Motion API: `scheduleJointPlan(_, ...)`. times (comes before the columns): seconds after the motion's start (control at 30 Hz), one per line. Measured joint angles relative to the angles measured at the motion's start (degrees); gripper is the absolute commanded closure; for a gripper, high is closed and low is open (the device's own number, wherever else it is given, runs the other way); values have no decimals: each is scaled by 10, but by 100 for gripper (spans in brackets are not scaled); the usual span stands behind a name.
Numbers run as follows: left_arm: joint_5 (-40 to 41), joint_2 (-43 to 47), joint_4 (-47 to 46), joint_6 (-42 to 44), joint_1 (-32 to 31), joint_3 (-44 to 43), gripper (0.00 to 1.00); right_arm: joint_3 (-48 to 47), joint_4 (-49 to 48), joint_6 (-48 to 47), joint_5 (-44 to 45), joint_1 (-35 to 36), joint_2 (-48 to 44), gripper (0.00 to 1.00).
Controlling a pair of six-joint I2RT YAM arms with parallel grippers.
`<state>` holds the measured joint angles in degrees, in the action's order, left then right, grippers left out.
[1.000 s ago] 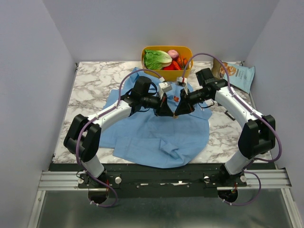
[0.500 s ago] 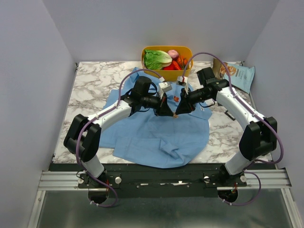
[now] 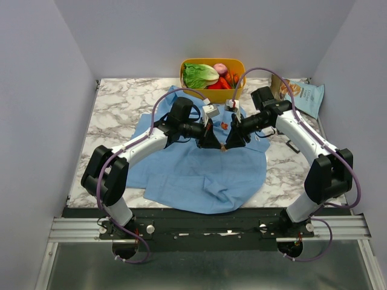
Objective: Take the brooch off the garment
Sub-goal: Close the brooch.
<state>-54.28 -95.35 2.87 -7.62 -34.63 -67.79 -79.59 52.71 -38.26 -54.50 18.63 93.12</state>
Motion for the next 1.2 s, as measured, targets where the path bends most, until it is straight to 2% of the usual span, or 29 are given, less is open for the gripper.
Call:
scheduleJointPlan(0.5,-4,0,0,0,0,0,100,-8,19,-17,-20,0,12,58)
scheduleJointPlan(0.87,-4,0,0,0,0,0,100,-9,18,-7,-28,0,19,74)
scheduleJointPlan(1.0,-4,0,0,0,0,0,100,-9,20,-6,-32,0,19,85)
scheduleJointPlan(1.2,-4,0,0,0,0,0,100,-9,21,-3,-35,0,23,85)
